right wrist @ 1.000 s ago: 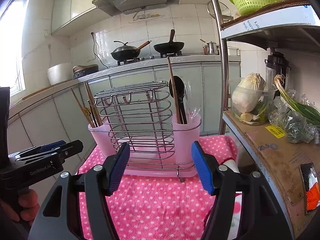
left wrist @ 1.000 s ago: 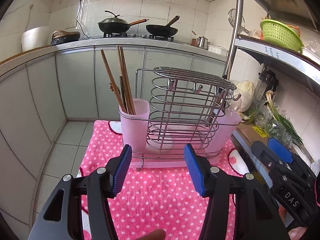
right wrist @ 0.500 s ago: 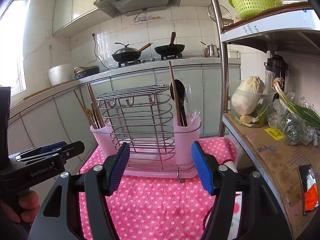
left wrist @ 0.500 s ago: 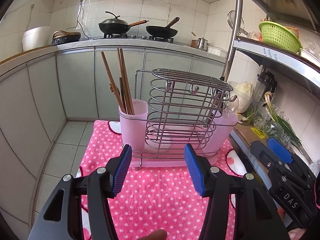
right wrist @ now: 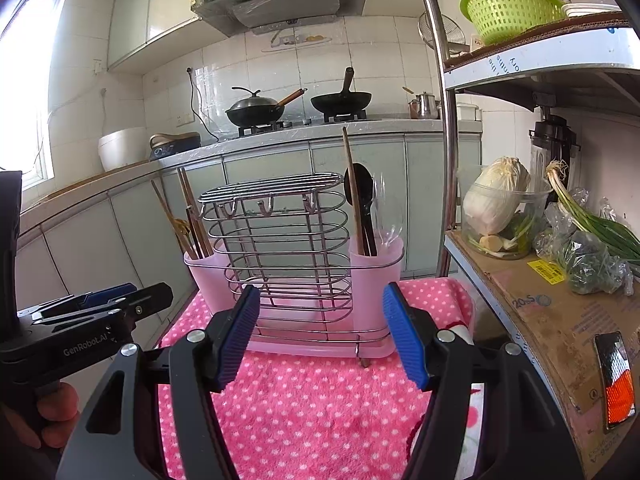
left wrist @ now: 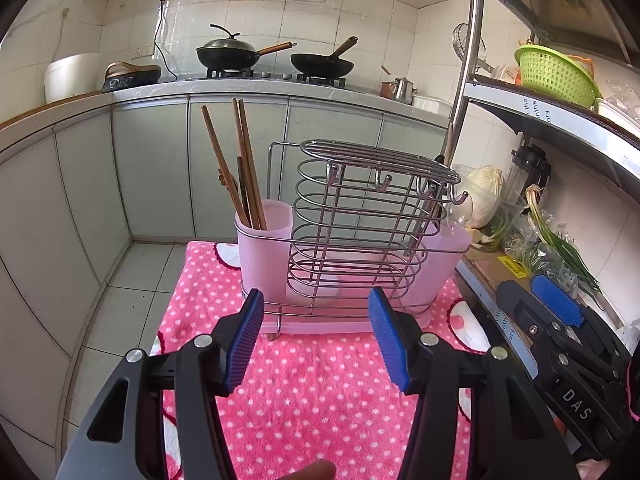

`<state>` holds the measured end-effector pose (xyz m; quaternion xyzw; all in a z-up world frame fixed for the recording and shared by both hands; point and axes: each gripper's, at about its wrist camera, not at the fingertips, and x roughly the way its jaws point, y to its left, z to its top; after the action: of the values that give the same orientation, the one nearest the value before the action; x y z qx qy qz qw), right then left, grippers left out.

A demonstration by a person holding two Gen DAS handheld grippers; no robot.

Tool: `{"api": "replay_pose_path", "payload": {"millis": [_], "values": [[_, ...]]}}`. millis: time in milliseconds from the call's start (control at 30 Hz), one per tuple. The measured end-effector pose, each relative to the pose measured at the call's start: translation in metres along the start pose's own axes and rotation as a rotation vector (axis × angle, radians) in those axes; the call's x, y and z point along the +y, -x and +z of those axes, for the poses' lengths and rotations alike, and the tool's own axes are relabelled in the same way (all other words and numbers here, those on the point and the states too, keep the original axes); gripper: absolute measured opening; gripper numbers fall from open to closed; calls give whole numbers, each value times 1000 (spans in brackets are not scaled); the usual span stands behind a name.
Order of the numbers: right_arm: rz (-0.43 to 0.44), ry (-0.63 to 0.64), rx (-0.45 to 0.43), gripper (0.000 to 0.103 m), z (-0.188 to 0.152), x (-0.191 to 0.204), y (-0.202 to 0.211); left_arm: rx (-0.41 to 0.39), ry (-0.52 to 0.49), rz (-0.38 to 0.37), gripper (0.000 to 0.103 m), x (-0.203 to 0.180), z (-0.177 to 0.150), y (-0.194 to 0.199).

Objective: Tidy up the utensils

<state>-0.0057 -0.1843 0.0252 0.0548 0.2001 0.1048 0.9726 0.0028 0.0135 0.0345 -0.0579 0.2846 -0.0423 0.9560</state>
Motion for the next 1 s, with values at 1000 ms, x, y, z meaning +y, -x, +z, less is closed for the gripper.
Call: {"api": "replay_pose_path", "payload": {"millis": [1000], "values": [[-4, 16, 5, 65, 1, 3, 0, 3, -1, -7, 54, 0, -2, 1]]}}
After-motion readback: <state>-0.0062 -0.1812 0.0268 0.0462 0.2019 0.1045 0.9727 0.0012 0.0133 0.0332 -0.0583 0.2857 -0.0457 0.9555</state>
